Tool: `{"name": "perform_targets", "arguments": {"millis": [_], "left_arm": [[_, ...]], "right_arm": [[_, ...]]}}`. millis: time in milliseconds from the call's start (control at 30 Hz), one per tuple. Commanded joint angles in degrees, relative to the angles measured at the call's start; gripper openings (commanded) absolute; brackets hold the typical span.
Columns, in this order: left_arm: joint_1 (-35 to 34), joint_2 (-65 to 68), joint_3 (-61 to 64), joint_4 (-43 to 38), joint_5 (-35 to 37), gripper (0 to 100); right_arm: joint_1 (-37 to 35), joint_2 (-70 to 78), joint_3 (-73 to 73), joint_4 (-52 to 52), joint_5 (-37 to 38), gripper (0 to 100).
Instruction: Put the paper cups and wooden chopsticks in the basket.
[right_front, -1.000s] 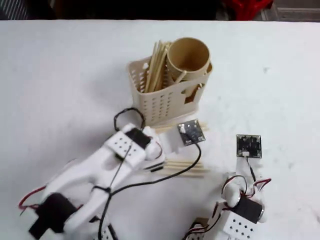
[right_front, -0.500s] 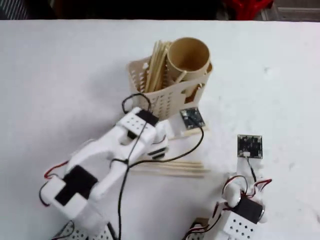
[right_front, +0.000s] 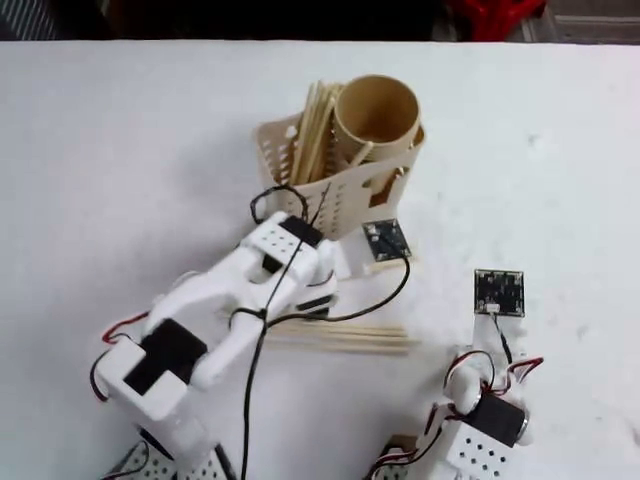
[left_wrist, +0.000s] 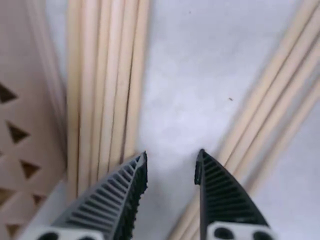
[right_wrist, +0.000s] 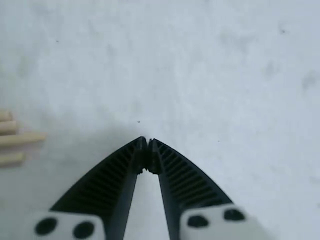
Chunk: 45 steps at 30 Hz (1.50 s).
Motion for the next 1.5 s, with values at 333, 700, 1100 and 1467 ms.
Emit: {"name": "perform_targets", "arguments": {"millis": [333,700,1100,1467], "left_arm": [[-0.7,-0.5,-0.9,3.8,-0.1,17],[-0.5,-16.1,4.1,7.6,1.7,15],[0.9,-2.6,4.6,0.4,0.1,15],[0.9,1.5,-1.2,3.5,-0.1,5]], "right_arm": [[0.5,-1.0,0.5,0.3,-0.4,1.8],[0.5,-1.0,0.5,0.3,-0.4,1.8],[0.5,-1.0,0.5,0.3,-0.4,1.8],[0.5,-1.0,0.5,0.3,-0.4,1.8]]}}
